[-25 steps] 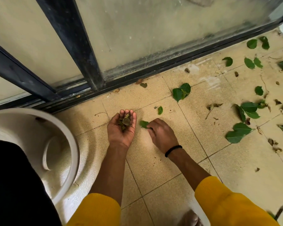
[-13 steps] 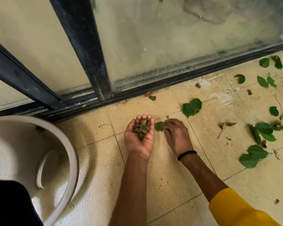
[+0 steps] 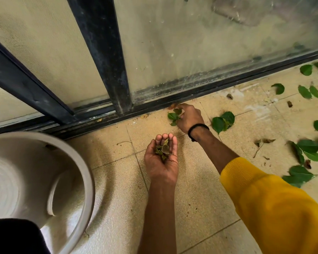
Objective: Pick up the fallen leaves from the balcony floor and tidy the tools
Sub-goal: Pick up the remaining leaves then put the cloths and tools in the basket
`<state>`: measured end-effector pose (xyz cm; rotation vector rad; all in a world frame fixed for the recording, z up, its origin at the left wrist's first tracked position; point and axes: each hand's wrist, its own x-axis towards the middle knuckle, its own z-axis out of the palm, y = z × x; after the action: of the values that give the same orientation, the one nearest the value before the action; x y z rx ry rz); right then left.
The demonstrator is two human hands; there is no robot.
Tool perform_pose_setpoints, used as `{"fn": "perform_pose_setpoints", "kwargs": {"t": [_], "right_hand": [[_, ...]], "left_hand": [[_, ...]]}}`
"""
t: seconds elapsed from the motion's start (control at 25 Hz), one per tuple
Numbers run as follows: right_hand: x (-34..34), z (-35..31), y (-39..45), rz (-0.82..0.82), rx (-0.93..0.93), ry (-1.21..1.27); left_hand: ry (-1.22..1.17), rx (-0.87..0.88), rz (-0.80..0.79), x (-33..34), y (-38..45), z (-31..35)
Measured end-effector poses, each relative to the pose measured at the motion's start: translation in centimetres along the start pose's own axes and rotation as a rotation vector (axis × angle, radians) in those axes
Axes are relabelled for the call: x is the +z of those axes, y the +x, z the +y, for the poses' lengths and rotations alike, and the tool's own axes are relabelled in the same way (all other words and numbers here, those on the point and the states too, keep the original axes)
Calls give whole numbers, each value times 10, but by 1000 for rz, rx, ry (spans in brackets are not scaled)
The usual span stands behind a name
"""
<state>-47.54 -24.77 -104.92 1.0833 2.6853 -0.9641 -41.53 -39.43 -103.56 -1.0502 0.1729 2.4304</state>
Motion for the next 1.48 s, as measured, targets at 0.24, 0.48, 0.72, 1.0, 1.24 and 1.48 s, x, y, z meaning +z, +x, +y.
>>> {"fn": "perform_pose_setpoints", "kwargs": {"t": [0.24,0.48,0.72,1.0,1.24,1.48], "right_hand": [[10,1,5,65,32,-38],[-37,3,-16,-158,20,114],[-91,-10,-78,-395,-257,-71],[-89,-29,-99,-361,-281,-120],[-96,-10,-52,-208,-148,7],[-6,22,-24,-184,-522,-429]], "left_hand": [[52,-17,-10,-2,-3,-2],[153,17,30,-4,2,-1],[220,-28,14,6,18,-12],[225,-122,-14,2,9,-19],[178,-79,29,-4,4,-5],[176,1,43,-7,2,15]]}}
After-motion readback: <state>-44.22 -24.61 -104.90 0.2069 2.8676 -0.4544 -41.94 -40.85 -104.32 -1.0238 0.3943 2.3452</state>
